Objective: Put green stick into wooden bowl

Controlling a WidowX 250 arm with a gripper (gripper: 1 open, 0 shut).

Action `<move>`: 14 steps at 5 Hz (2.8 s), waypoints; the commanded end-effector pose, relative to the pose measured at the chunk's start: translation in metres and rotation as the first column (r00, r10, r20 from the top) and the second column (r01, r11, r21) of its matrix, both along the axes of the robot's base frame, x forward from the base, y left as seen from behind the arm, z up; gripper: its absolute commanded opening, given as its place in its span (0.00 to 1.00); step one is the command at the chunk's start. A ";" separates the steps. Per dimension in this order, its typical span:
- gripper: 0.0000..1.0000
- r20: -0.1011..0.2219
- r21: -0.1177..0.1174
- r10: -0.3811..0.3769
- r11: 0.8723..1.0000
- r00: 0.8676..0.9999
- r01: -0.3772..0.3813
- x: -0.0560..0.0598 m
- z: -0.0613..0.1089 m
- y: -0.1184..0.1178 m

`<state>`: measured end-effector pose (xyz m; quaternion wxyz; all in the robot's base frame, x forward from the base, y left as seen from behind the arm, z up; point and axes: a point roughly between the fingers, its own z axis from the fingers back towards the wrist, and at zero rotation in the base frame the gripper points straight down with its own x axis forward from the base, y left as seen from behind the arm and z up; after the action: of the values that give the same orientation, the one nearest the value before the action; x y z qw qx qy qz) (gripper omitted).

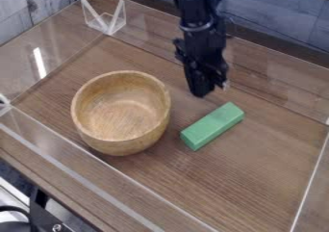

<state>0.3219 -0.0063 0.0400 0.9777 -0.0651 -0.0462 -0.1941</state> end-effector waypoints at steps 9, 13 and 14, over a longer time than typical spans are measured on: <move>0.00 0.063 -0.013 -0.100 0.995 0.993 0.101 0.002 0.003 0.047; 0.00 0.074 -0.015 -0.244 0.969 0.967 0.246 0.004 0.018 0.048; 0.00 0.077 -0.015 -0.279 0.960 0.957 0.281 -0.005 0.011 0.045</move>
<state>0.3104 0.0360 0.0309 0.9383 -0.0952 -0.0446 -0.3293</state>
